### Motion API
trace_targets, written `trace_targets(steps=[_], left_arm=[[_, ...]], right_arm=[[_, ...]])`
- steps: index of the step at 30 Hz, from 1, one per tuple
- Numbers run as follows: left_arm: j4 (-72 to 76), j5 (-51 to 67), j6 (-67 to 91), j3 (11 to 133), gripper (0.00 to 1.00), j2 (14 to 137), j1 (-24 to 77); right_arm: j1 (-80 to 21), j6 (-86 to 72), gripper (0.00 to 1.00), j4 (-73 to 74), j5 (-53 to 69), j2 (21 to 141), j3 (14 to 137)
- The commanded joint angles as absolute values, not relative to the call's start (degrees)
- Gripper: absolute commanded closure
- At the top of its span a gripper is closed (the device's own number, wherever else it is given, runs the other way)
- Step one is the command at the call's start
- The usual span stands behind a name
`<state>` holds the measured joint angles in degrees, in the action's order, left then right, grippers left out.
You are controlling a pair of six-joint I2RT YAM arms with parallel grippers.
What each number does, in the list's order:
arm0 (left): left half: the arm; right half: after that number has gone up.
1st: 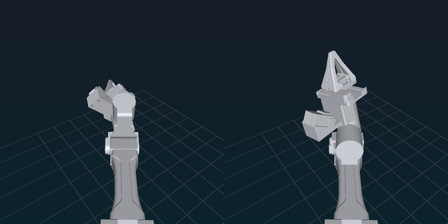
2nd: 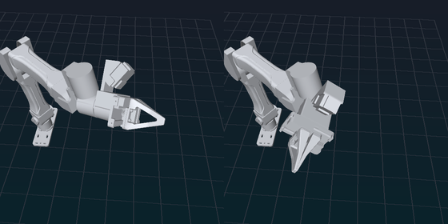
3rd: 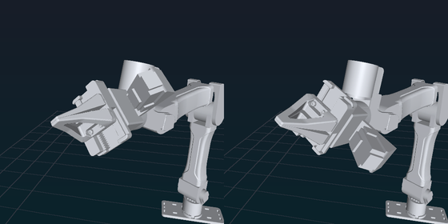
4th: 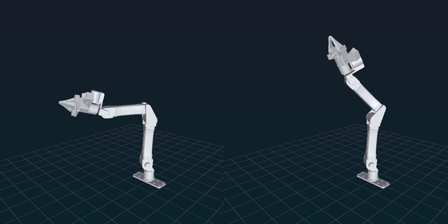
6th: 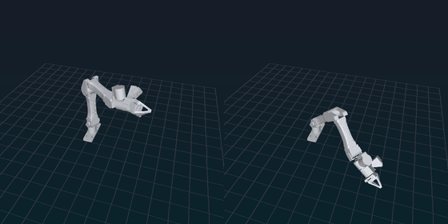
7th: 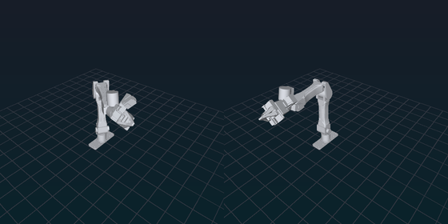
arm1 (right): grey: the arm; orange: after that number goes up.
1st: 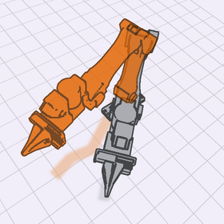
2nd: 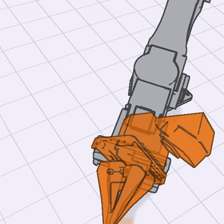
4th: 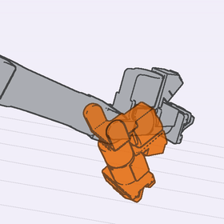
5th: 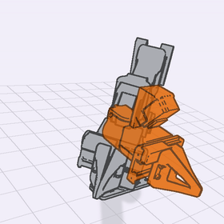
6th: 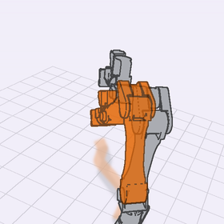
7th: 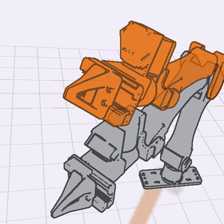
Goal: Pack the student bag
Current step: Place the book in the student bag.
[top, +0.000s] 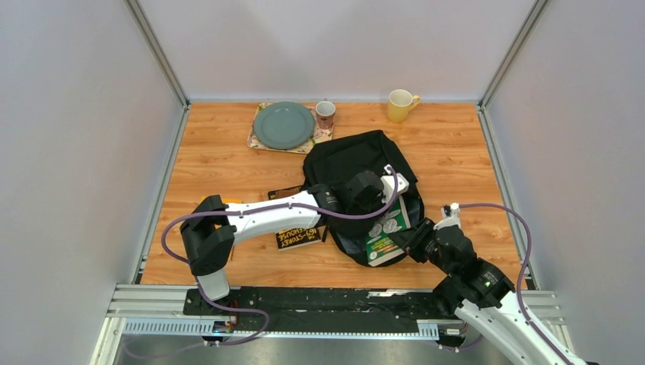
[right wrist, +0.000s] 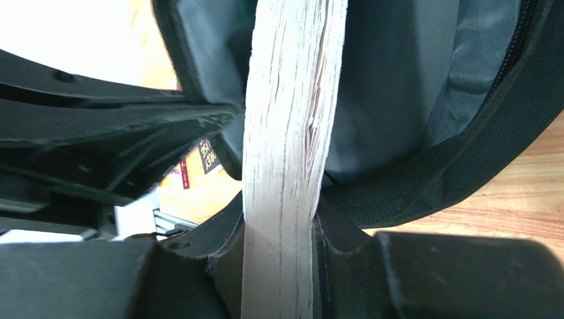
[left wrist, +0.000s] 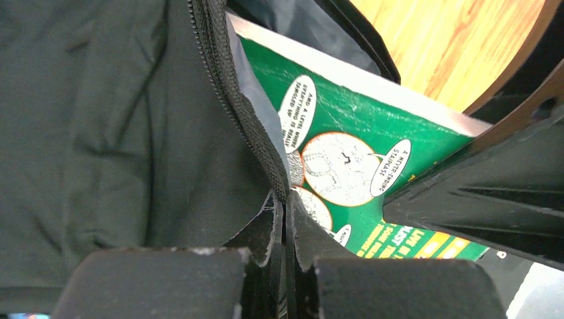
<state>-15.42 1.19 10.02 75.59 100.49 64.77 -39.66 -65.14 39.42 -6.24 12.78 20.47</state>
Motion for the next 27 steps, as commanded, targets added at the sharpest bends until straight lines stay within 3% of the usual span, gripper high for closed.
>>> trace_targets(steps=[1, 11, 20, 27], left_arm=[[-19.59, -2.02, 7.04, 83.92, 1.0, 98.18, 64.69], [-31.81, -5.79, 1.06, 98.78, 1.0, 100.2, 64.78], [-28.83, -11.07, -6.06, 97.74, 1.0, 96.86, 66.7], [-23.03, -15.91, -9.66, 94.49, 1.0, 92.73, 69.26]], right_arm=[[-39.64, -66.35, 1.0, 37.0, -7.38, 10.99, 22.76], [-39.64, -73.2, 1.0, 29.54, 4.29, 5.37, 19.08], [-39.55, -88.84, 1.0, 13.82, 6.85, 1.93, 8.1], [-39.55, -88.17, 1.0, 7.22, 0.63, 6.24, 8.52]])
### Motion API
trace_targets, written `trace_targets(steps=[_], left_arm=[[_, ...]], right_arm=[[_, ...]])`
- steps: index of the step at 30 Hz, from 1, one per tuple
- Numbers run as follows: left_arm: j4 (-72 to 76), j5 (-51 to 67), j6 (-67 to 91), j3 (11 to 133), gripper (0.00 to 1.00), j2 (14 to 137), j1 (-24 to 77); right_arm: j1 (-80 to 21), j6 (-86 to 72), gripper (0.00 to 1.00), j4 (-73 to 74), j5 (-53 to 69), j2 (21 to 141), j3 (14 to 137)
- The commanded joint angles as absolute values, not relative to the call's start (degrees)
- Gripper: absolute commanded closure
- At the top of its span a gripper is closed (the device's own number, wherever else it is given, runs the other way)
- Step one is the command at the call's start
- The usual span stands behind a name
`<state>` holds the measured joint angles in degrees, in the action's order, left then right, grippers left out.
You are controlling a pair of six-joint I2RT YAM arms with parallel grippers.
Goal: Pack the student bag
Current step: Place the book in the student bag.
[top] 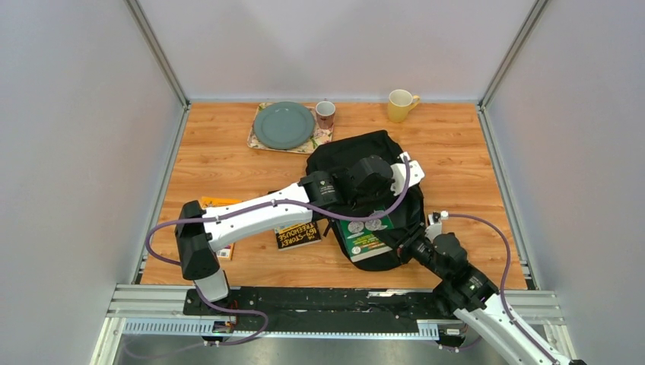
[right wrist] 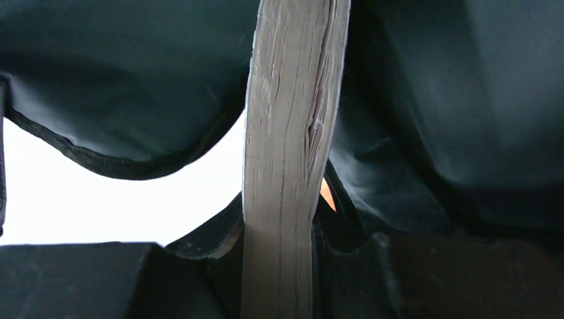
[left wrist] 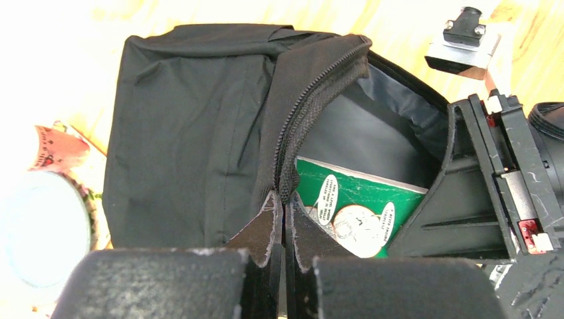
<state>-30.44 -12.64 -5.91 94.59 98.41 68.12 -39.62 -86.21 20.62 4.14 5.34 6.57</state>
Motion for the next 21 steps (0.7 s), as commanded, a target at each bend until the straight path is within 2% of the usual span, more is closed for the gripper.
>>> trace_targets(steps=[1, 8, 12, 19, 21], left_arm=[[-22.68, -16.52, -9.84, 94.22, 1.0, 92.38, 69.43], [-17.76, -17.4, -10.46, 89.13, 1.0, 87.9, 70.05], [-18.55, -18.19, -10.11, 89.56, 1.0, 88.77, 70.05], [-20.83, -18.98, -6.69, 91.4, 1.0, 93.42, 70.05], [-21.8, -19.16, -5.1, 92.11, 1.0, 94.83, 70.05]], right_arm=[[-39.55, -88.24, 1.0, 7.03, 0.09, 6.68, 8.87], [-38.76, -90.44, 1.0, -6.84, -5.35, 13.88, 5.1], [-37.36, -88.07, 1.0, -11.68, -6.94, 20.29, 7.54], [-30.95, -83.68, 1.0, -21.17, -0.89, 44.42, 12.57], [-28.41, -85.07, 1.0, -24.94, 1.58, 47.88, 11.52]])
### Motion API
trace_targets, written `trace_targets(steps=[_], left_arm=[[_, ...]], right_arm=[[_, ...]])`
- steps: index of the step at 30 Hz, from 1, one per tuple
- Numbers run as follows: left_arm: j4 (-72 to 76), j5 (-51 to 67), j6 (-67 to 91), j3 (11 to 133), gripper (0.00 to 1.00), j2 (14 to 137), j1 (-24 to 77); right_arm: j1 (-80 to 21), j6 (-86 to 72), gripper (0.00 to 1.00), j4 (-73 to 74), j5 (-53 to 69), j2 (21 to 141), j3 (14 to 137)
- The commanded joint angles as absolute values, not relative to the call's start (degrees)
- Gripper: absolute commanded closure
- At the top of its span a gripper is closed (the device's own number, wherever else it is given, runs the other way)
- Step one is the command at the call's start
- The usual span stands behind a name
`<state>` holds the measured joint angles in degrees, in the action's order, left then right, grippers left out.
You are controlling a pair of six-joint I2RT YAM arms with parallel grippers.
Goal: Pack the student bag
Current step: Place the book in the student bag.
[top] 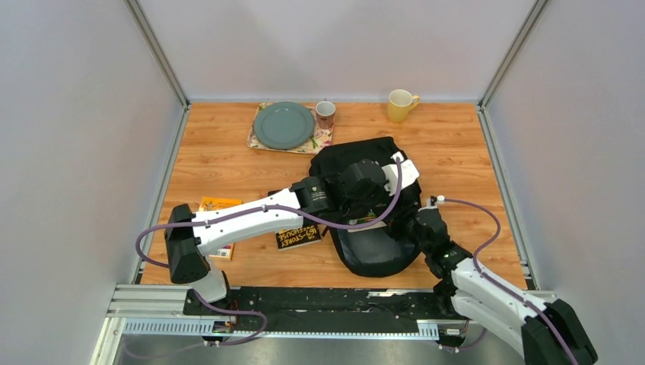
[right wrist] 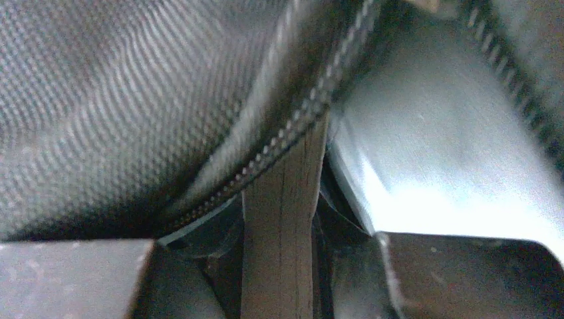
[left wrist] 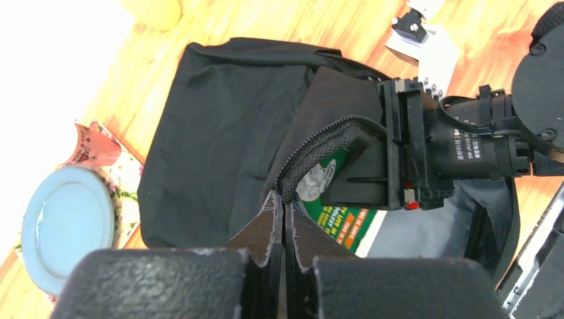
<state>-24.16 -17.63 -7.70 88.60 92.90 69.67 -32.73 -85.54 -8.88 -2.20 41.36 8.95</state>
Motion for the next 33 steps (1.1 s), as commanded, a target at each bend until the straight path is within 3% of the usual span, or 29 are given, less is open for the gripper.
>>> trace_targets(steps=[1, 2, 5, 6, 9, 14, 17, 20, 21, 24, 28, 33], left_arm=[[-21.88, -19.16, -4.84, 92.02, 1.0, 95.09, 70.05], [-21.88, -19.16, -3.96, 91.85, 1.0, 95.53, 70.05], [-22.85, -19.34, -3.34, 92.46, 1.0, 96.5, 70.05], [-22.85, -19.34, -3.25, 92.37, 1.0, 96.59, 69.96], [-22.59, -19.69, -3.16, 91.85, 1.0, 96.59, 69.96], [-21.8, -18.99, -2.29, 91.58, 1.0, 97.29, 69.7], [-21.62, -17.93, -1.15, 91.58, 1.0, 97.91, 69.26], [-21.1, -16.7, -0.35, 91.41, 1.0, 98.09, 69.0], [-20.92, -16.18, -0.35, 91.32, 1.0, 98.17, 68.82], [-21.01, -15.82, 0.95, 91.32, 1.0, 98.26, 68.91], [-21.53, -16.08, 0.79, 91.58, 1.0, 98.26, 68.73], [-22.32, -15.73, 0.09, 92.99, 1.0, 97.91, 68.47]], right_arm=[[-27.69, -84.73, 1.0, -26.79, 1.76, 49.73, 10.64], [-26.82, -84.29, 1.0, -27.33, 3.5, 52.18, 10.81], [-25.49, -82.36, 0.86, -20.15, 4.57, 52.13, 12.82], [-25.14, -81.57, 0.71, -13.6, 4.57, 51.6, 13.44], [-24.08, -78.93, 0.53, -6.98, 6.33, 48.62, 14.06], [-23.99, -79.0, 0.44, -0.88, 7.38, 41.14, 12.14], [-24.08, -82.25, 0.47, -1.41, 7.91, 35.87, 8.53], [-24.08, -83.23, 0.7, -0.26, 5.81, 31.74, 7.21], [-24.08, -83.41, 0.84, -0.26, 5.54, 31.03, 7.03], [-24.08, -82.89, 1.0, 3.77, 4.83, 29.62, 8.35], [-23.99, -81.39, 1.0, -3.39, 8.16, 30.58, 8.79], [-23.99, -76.12, 1.0, -15.72, 18.0, 40.92, 12.91]])
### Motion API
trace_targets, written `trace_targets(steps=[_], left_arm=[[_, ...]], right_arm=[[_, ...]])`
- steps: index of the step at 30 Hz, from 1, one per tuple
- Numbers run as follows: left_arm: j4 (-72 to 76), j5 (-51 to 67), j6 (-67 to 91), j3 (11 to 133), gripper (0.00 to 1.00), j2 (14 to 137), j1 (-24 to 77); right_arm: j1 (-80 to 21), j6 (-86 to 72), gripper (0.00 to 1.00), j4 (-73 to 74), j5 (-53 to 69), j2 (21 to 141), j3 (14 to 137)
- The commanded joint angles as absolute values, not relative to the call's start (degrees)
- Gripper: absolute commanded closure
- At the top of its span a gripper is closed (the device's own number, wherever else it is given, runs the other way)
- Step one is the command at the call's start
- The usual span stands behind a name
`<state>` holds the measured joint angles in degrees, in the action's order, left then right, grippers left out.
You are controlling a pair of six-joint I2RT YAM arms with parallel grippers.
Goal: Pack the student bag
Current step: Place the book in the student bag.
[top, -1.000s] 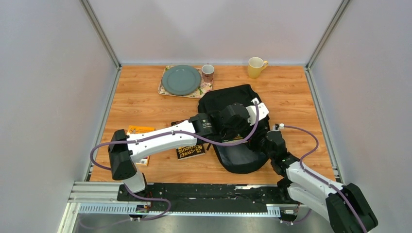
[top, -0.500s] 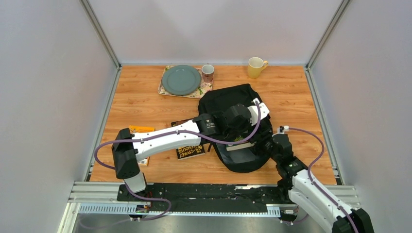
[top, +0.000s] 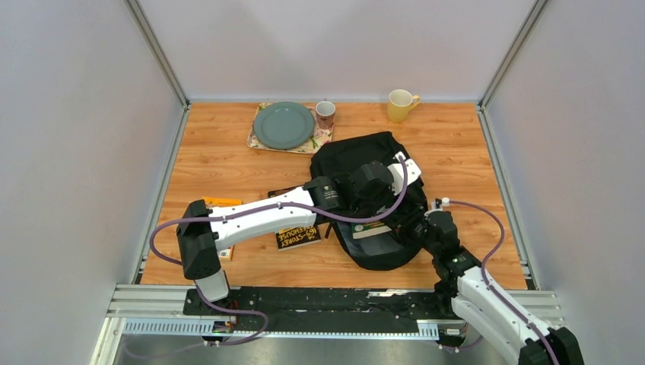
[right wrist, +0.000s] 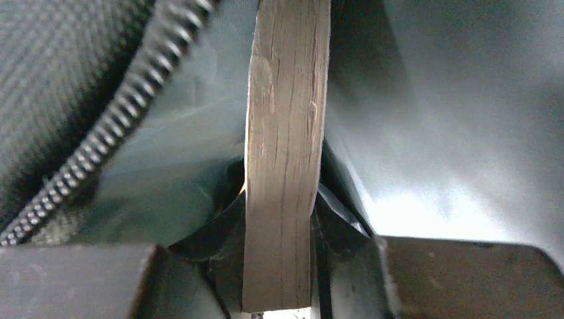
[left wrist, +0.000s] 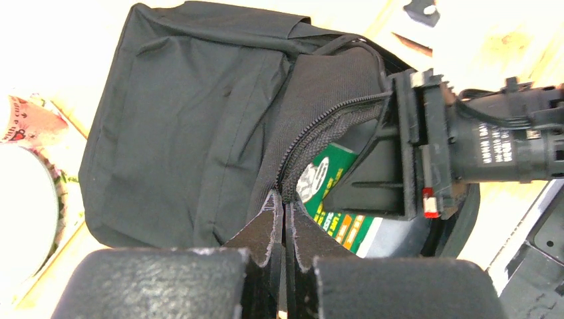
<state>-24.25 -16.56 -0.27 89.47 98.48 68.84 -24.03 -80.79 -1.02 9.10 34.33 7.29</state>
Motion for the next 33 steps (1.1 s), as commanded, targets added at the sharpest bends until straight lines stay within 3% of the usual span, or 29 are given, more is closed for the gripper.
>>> trace_targets(steps=[1, 8, 13, 15, 25, 28, 29, 31, 32, 33], left_arm=[[-22.41, -15.73, 0.09, 93.6, 1.0, 97.65, 68.38], [-23.64, -15.21, -1.06, 94.22, 1.0, 97.29, 67.41], [-23.73, -14.77, -0.35, 92.2, 1.0, 96.77, 66.62], [-23.47, -14.24, -0.35, 91.59, 1.0, 96.5, 66.62], [-21.71, -11.69, 2.46, 90.97, 1.0, 97.64, 66.45], [-21.27, -11.08, 2.64, 90.88, 1.0, 97.73, 66.53], [-21.27, -10.81, 2.72, 90.97, 1.0, 97.82, 66.53], [-21.44, -10.72, 2.81, 91.05, 1.0, 98.0, 66.53], [-21.53, -10.72, 2.9, 91.05, 1.0, 97.82, 66.45], [-21.53, -10.72, 3.16, 90.97, 1.0, 97.82, 66.53]], right_arm=[[-23.91, -74.9, 1.0, -17.56, 19.41, 42.96, 13.35], [-21.01, -73.56, 0.99, -19.96, 14.96, 56.86, 16.7], [-20.57, -75.41, 0.71, -14.86, 10.72, 57.92, 18.1], [-20.57, -74.62, 0.61, -9.87, 12.65, 56.52, 19.33], [-20.65, -79.72, 0.49, 3.76, 10.64, 37.98, 14.94], [-20.65, -80.33, 0.52, 2.03, 9.67, 36.56, 13.1], [-20.65, -80.68, 0.67, 1.24, 9.76, 37.0, 12.66], [-20.65, -81.03, 0.79, -1.47, 10.54, 39.18, 11.78], [-20.65, -81.21, 0.95, -1.67, 10.81, 40.07, 11.95], [-20.65, -81.12, 1.0, -1.67, 10.98, 40.95, 12.21]])
